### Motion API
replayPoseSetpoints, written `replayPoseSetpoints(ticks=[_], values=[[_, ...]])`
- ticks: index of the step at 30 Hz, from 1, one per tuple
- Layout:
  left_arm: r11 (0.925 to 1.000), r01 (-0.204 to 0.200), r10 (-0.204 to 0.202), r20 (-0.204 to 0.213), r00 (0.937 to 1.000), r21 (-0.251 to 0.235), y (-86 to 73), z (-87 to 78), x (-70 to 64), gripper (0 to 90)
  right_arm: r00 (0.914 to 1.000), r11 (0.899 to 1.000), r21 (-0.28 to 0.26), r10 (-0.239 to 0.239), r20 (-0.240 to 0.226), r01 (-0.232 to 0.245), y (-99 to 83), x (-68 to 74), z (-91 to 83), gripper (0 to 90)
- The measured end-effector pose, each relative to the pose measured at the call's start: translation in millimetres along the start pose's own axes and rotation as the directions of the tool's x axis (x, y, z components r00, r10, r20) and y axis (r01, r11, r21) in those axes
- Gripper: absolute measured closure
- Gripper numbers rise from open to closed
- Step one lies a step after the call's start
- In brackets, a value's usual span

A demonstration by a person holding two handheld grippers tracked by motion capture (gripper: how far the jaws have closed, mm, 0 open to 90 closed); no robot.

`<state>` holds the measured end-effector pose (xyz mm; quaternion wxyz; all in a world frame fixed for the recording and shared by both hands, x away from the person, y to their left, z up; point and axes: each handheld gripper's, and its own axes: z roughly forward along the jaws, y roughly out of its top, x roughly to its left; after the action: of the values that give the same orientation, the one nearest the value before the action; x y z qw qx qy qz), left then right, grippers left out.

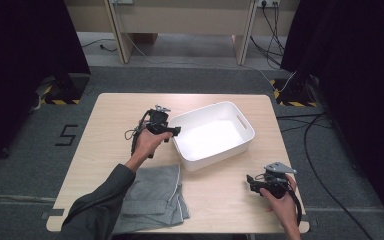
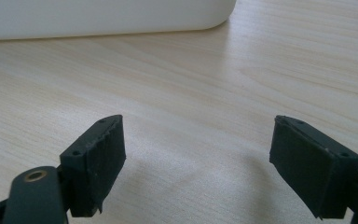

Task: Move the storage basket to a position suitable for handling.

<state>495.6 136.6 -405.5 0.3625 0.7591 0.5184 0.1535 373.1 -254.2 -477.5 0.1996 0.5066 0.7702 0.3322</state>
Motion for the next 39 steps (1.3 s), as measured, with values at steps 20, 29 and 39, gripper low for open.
replayPoseSetpoints(ticks=[20, 29, 39], values=[[0.9937, -0.107, 0.102, -0.132, 0.986, -0.033, -7.2, 11.8, 11.7, 61.3, 0.9998, 1.0, -0.009, -0.009, -0.019, 0.009, 1.0, 4.0, -0.2, 19.5], [0.9929, -0.103, 0.093, -0.153, 0.9839, -0.061, -0.9, 23.9, 22.2, 68.6, 0.9991, 0.999, -0.018, -0.028, -0.034, 0.027, 7.2, 10.9, 5.1, 20.5], [0.9976, -0.046, 0.037, -0.172, 0.9844, -0.052, 5.9, 33.9, 35.1, 75.9, 0.9964, 0.998, -0.015, -0.065, -0.053, 0.065, 12.2, 22.8, 10.3, 20.0]])
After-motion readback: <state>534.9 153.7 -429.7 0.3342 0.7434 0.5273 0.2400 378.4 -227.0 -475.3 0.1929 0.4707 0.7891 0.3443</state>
